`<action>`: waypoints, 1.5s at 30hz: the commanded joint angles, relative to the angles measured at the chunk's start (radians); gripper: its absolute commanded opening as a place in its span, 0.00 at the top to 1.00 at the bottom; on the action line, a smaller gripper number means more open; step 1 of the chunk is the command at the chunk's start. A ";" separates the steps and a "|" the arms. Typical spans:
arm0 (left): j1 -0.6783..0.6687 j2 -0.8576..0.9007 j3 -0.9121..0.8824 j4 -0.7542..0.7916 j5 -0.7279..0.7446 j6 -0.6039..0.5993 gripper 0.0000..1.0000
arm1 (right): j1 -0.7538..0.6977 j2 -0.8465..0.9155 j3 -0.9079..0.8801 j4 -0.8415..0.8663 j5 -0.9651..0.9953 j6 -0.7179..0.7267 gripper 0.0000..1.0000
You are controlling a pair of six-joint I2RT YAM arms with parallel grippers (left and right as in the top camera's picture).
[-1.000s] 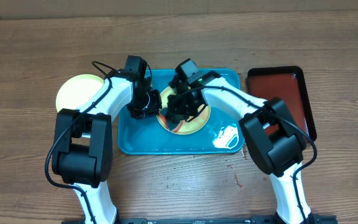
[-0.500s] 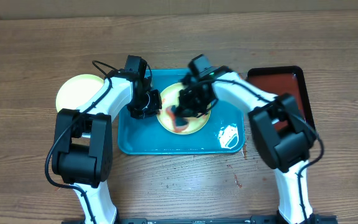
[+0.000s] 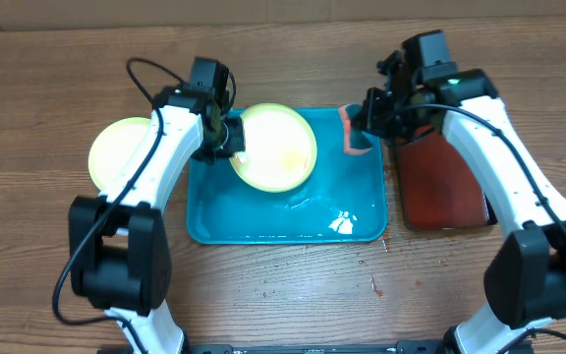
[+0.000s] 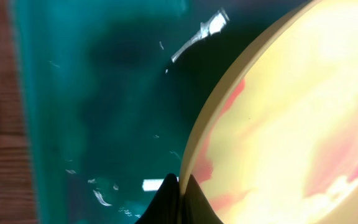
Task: Clean dirty plates on tray and stack at the side
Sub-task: 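Lift the second yellow plate with the left gripper and tilt it up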
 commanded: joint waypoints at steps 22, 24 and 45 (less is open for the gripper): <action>-0.424 -0.184 0.085 -0.030 -1.093 0.123 0.96 | -0.059 -0.016 0.006 -0.059 0.084 -0.045 0.96; -0.447 -0.184 0.085 -0.030 -1.134 0.123 0.96 | -0.059 -0.016 0.006 -0.058 0.084 -0.045 0.96; -0.498 -0.185 0.085 -0.008 -1.395 0.141 0.96 | -0.059 -0.016 0.006 -0.064 0.099 -0.044 0.96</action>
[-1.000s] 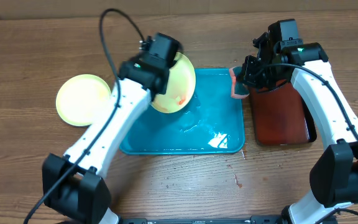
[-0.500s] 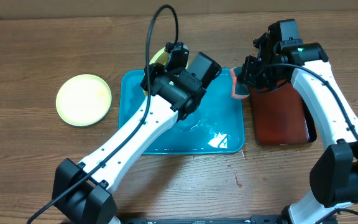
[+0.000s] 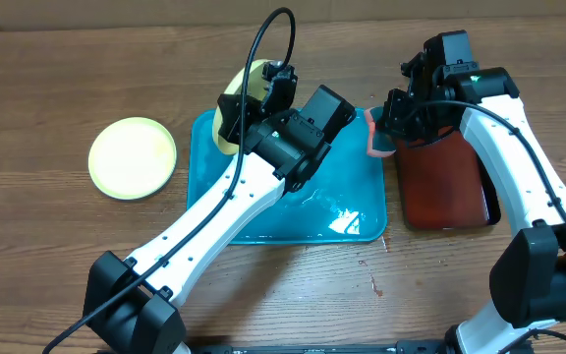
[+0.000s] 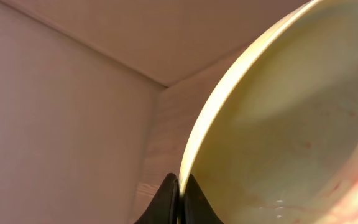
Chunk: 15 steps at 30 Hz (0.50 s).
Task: Clean dirty plates on tray and stack at the side
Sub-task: 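Lift the second yellow plate with the left gripper and tilt it up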
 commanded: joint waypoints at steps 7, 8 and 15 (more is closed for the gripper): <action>-0.060 -0.049 0.028 0.090 -0.156 -0.005 0.96 | 0.001 -0.013 0.007 0.005 0.007 -0.007 0.96; -0.068 -0.058 0.028 0.095 -0.155 -0.005 0.96 | 0.001 -0.013 0.007 0.004 0.007 -0.007 0.96; -0.085 -0.154 0.028 0.107 -0.156 -0.005 0.95 | 0.001 -0.013 0.007 0.005 0.007 -0.007 0.96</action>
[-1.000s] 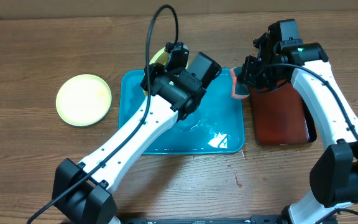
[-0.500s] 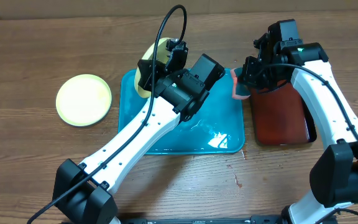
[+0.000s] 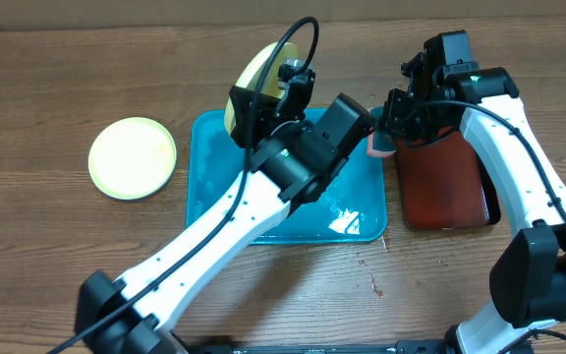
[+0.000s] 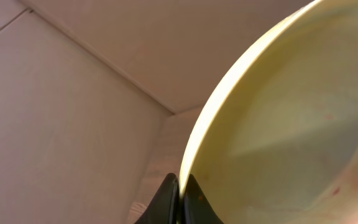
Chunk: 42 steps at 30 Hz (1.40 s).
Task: Clean dirty plates on tray and stack at the side
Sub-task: 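Lift the second yellow plate with the left gripper and tilt it up, then place the second yellow plate onto the plate stack left of tray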
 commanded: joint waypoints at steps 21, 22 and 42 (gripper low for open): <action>0.011 -0.211 0.028 -0.008 0.162 -0.008 0.96 | 0.001 -0.013 0.007 0.005 0.017 -0.008 0.96; 0.023 -0.211 0.027 -0.025 0.271 -0.013 0.96 | 0.001 -0.013 0.007 0.005 0.019 -0.008 0.96; 0.833 -0.210 -0.150 -0.087 1.312 -0.193 0.96 | 0.001 -0.013 0.007 -0.006 0.024 -0.015 0.96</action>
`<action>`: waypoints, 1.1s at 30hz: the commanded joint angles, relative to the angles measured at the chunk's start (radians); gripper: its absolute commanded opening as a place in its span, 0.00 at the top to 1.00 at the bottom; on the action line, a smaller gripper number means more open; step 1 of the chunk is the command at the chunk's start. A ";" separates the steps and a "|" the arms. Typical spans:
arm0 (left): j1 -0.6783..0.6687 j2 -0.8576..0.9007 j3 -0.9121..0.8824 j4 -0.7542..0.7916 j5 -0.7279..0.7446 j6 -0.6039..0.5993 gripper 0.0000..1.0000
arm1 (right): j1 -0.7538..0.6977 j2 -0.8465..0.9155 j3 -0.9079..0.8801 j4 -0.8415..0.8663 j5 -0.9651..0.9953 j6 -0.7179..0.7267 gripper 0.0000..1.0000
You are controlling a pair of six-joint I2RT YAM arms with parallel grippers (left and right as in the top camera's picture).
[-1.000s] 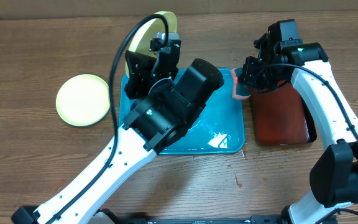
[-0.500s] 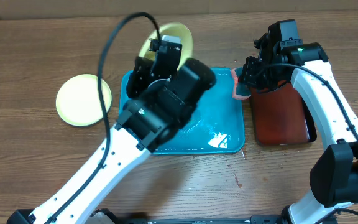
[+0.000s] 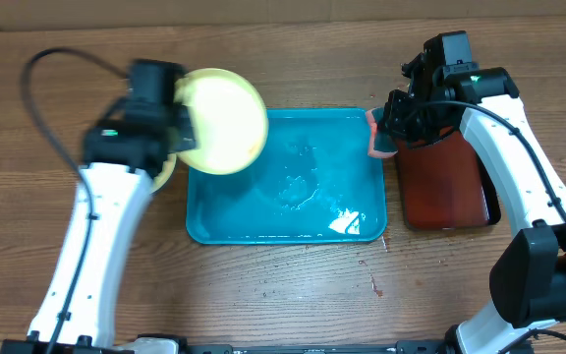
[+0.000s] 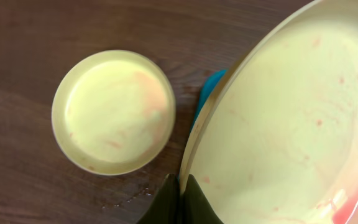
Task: Clean dirty plates on tray and stack at the side
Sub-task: 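Place the second yellow plate onto the plate stack left of tray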
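Observation:
My left gripper (image 4: 180,182) is shut on the rim of a pale yellow plate (image 4: 291,124) with faint red smears. In the overhead view that plate (image 3: 221,120) hangs level over the left edge of the blue tray (image 3: 293,221), with the left gripper (image 3: 177,133) at its left side. A second yellow plate (image 4: 113,112) lies on the wooden table just left of the tray; in the overhead view my left arm covers most of it. My right gripper (image 3: 385,126) is shut on a pink sponge (image 3: 375,141) at the tray's right edge.
A dark red mat (image 3: 444,187) lies on the table right of the tray, under my right arm. Wet streaks shine on the tray's floor. A small red speck (image 3: 376,287) lies on the table in front of the tray.
The left arm has come down from over the back of the tray. The plate it holds was raised and tilted; now it is level over the tray's left edge, beside the plate on the table. The right arm has not moved.
First my left gripper held the smeared plate by its rim in the tray, with the sponge at the tray's back right. Then the plate stood raised and tilted over the tray's back edge and the sponge at the right edge. Now the plate is at the left.

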 commanded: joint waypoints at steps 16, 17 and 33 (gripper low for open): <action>0.544 0.207 -0.003 0.065 0.212 -0.055 0.95 | 0.001 -0.013 0.007 -0.006 0.003 -0.011 0.96; 0.544 0.233 -0.003 0.065 0.212 -0.054 0.96 | 0.001 -0.013 0.007 -0.006 0.003 -0.011 0.96; 0.539 0.409 -0.003 0.053 0.226 -0.019 0.92 | 0.001 -0.013 0.007 -0.013 0.003 -0.011 0.96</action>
